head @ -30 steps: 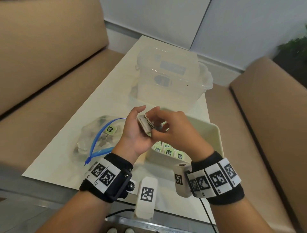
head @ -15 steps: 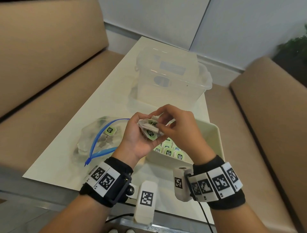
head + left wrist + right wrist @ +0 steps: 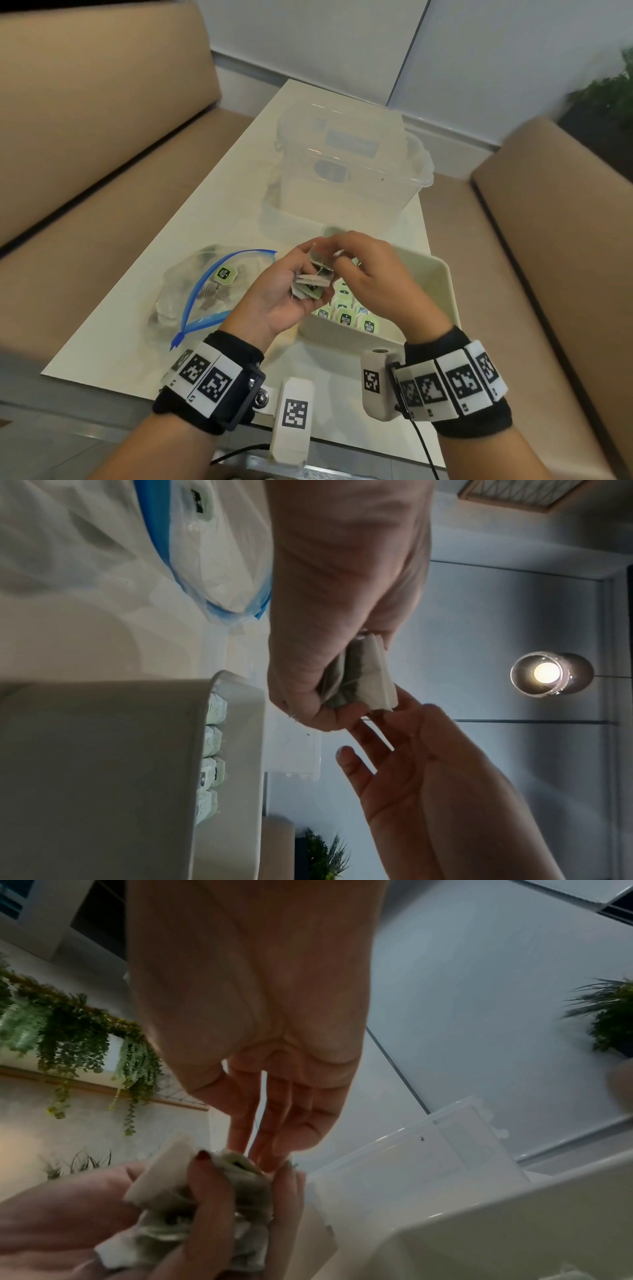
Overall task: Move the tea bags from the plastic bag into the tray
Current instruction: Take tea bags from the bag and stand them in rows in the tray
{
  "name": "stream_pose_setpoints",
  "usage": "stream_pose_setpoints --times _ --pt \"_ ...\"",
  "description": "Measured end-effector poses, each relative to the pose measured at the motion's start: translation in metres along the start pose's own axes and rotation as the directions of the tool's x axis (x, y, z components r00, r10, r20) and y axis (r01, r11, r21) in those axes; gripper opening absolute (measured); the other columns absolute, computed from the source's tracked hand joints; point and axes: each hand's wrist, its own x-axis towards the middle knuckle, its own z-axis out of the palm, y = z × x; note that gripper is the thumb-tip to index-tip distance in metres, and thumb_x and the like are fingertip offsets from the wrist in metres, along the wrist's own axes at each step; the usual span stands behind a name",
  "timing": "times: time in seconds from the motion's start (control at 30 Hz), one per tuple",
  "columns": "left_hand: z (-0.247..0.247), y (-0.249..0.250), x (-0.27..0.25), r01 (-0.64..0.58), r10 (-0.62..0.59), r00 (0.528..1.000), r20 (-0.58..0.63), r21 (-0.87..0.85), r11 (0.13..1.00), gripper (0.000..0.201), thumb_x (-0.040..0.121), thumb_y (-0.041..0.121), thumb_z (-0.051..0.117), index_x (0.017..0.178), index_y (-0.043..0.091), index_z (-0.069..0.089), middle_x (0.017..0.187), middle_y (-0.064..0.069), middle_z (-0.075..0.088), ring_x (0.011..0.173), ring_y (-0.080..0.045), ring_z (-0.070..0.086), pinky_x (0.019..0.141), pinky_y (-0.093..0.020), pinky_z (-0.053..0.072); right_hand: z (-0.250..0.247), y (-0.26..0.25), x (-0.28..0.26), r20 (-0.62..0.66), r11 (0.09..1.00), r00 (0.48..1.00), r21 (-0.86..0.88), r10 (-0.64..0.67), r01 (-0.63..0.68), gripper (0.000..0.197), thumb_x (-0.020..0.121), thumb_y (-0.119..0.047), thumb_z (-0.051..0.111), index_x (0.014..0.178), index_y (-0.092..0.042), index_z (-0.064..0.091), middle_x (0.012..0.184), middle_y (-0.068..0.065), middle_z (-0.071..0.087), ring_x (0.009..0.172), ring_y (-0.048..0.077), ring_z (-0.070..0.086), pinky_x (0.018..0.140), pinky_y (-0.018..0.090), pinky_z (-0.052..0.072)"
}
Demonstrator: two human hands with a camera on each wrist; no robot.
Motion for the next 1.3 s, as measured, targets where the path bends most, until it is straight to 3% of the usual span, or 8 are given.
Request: stream_pose_setpoints --times 0.13,0.27,0.43,0.63,0.9,1.1,1.2,1.3 --pt "0.002 -0.004 0.002 -0.024 0.025 1.0 -0.008 0.038 0.999 0.041 0.089 -0.005 0.039 0.118 0.019 0.054 0.09 -0.005 0.068 0.063 -0.013 0.063 0.061 -0.025 0.05 0.0 -0.003 -0.001 0.007 1.0 1.0 -0.026 0.016 -0.016 0.013 0.085 -0.02 0.063 0.096 -0.017 0.069 0.084 -0.006 0.069 0.077 0.009 0.064 0.07 0.024 0.05" --pt "0.001 0.0 0.002 0.023 -0.02 0.999 0.04 -0.081 0.996 0.046 0.077 0.001 0.042 0.117 0.018 0.056 0.092 -0.006 0.068 0.079 -0.02 0.067 0.066 -0.029 0.054 -0.004 -0.004 -0.003 0.093 0.998 0.996 -0.057 -0.017 0.022 0.029 0.077 -0.018 0.066 0.104 -0.026 0.066 0.085 -0.008 0.067 0.075 0.008 0.062 0.069 0.025 0.053" --pt "0.005 0.001 0.0 0.009 0.008 0.998 0.069 -0.235 0.972 0.034 0.075 0.005 0.04 0.101 0.012 0.06 0.082 -0.012 0.069 0.07 -0.027 0.071 0.056 -0.034 0.057 0.0 -0.003 -0.004 0.064 0.999 0.997 -0.028 -0.045 0.047 0.039 0.069 -0.025 0.079 0.105 -0.027 0.063 0.084 -0.009 0.063 0.068 0.004 0.058 0.064 0.017 0.051" --pt "0.006 -0.001 0.002 -0.056 0.063 0.998 0.018 -0.264 0.963 0.033 0.075 0.009 0.045 0.103 0.016 0.061 0.085 -0.01 0.068 0.068 -0.025 0.07 0.058 -0.033 0.057 0.006 -0.003 -0.005 0.07 0.992 0.993 -0.084 -0.093 0.099 0.049 0.071 -0.028 0.073 0.116 -0.031 0.054 0.088 -0.008 0.062 0.073 0.013 0.062 0.068 0.038 0.054" --pt "0.005 -0.004 0.002 0.003 0.002 1.0 0.018 -0.244 0.97 0.041 0.078 0.017 0.053 0.119 0.014 0.05 0.078 -0.011 0.068 0.067 -0.022 0.071 0.055 -0.027 0.056 0.01 -0.004 -0.003 0.017 0.99 0.999 -0.13 -0.046 0.047 0.031 0.083 -0.052 0.06 0.111 -0.038 0.052 0.08 -0.009 0.062 0.072 0.011 0.06 0.068 0.04 0.053" --pt "-0.001 -0.006 0.006 0.079 -0.073 0.997 0.038 -0.212 0.974 0.028 0.098 0.03 0.042 0.109 0.011 0.058 0.088 -0.008 0.07 0.073 -0.018 0.071 0.064 -0.024 0.057 0.011 0.002 0.0 -0.032 0.987 0.999 -0.155 0.036 -0.04 0.022 0.084 -0.033 0.059 0.105 -0.032 0.054 0.076 -0.011 0.067 0.073 0.012 0.063 0.068 0.039 0.054" --pt "-0.003 -0.006 0.007 0.109 -0.101 0.994 0.043 -0.285 0.952 0.028 0.092 0.027 0.052 0.118 0.018 0.05 0.092 0.001 0.06 0.07 -0.016 0.068 0.061 -0.027 0.056 0.009 0.003 0.0 -0.038 0.993 0.998 -0.108 0.039 -0.043 0.02 0.085 -0.019 0.056 0.102 -0.029 0.055 0.075 -0.008 0.068 0.07 0.013 0.065 0.065 0.039 0.054" --pt "-0.002 -0.008 0.007 0.111 -0.101 0.994 0.049 -0.312 0.944 0.024 0.083 0.021 0.058 0.106 0.016 0.058 0.087 -0.005 0.064 0.068 -0.018 0.065 0.055 -0.027 0.055 0.004 0.004 0.001 -0.024 0.995 0.999 -0.094 0.025 -0.027 0.019 0.085 -0.007 0.053 0.089 -0.024 0.059 0.071 -0.002 0.067 0.067 0.018 0.064 0.064 0.038 0.052"
